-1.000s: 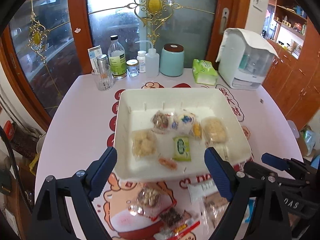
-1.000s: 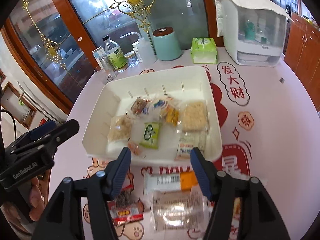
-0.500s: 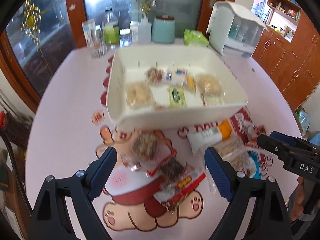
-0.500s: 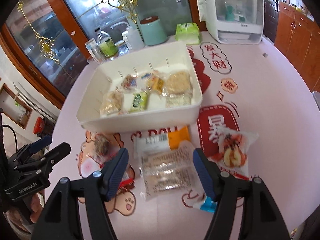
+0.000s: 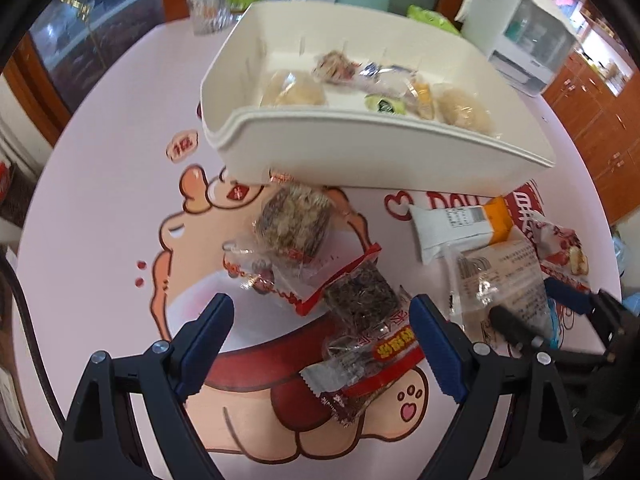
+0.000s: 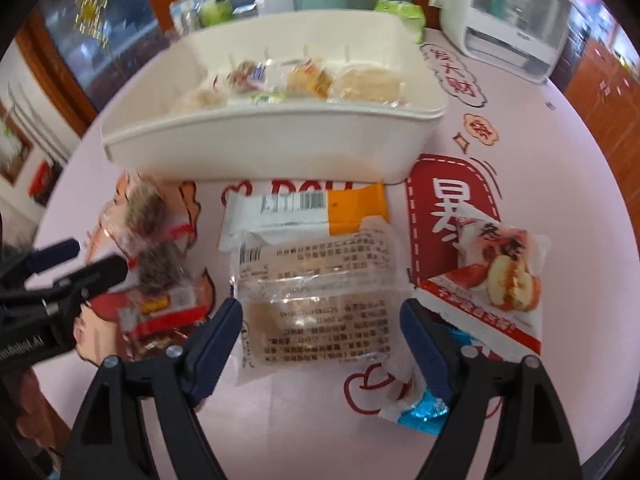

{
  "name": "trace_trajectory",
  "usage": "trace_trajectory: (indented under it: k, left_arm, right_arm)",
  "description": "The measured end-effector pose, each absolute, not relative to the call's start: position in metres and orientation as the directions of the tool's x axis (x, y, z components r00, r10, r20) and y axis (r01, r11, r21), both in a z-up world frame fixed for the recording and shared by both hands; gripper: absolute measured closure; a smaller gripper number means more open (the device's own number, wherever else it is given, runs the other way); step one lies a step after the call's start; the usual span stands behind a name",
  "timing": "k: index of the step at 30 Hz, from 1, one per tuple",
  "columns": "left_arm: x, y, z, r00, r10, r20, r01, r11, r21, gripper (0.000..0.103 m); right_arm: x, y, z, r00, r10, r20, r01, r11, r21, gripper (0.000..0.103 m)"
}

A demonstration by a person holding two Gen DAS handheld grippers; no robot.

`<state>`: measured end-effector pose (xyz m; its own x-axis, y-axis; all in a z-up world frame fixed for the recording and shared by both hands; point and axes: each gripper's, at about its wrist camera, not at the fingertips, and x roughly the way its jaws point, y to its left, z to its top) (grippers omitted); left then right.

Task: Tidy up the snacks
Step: 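Withdraw both tools from the tray toward the remaining snacks, then grasp the dark chocolate bag with the left tool while the right tool grasps the large printed bread bag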

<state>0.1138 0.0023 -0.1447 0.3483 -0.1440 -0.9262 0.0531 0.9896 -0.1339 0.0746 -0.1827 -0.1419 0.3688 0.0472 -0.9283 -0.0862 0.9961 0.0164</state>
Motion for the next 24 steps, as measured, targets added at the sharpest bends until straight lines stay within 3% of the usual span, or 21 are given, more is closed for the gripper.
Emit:
trace_trajectory:
  k: [13, 20, 21, 24]
  left_arm:
    - [0.137, -0.005, -0.186, 0.236, -0.156, -0.959, -0.073, 0.981, -0.178, 0.014]
    - [0.144, -0.020, -0.196, 0.223, -0.097, -0.970, -0.088, 0.989, -0.119, 0.015]
    - [0.144, -0.021, -0.197, 0.224, -0.086, -0.971, -0.090, 0.990, -0.109, 0.018]
    - [0.143, -0.029, -0.194, 0.246, -0.044, -0.968, -0.074, 0.995, -0.064, 0.042]
  right_arm:
    - [0.094, -0.176, -0.170, 0.330, 0.014, -0.944, -0.145, 0.989, -0.036, 0.002]
    - [0.099, -0.176, -0.174, 0.331, 0.054, -0.942, -0.187, 0.982, -0.009, 0.001]
    - [0.102, -0.176, -0.176, 0.325, 0.055, -0.944, -0.191, 0.982, -0.008, 0.001]
    - [0.107, -0.178, -0.186, 0.267, 0.103, -0.958, -0.188, 0.981, 0.053, 0.012]
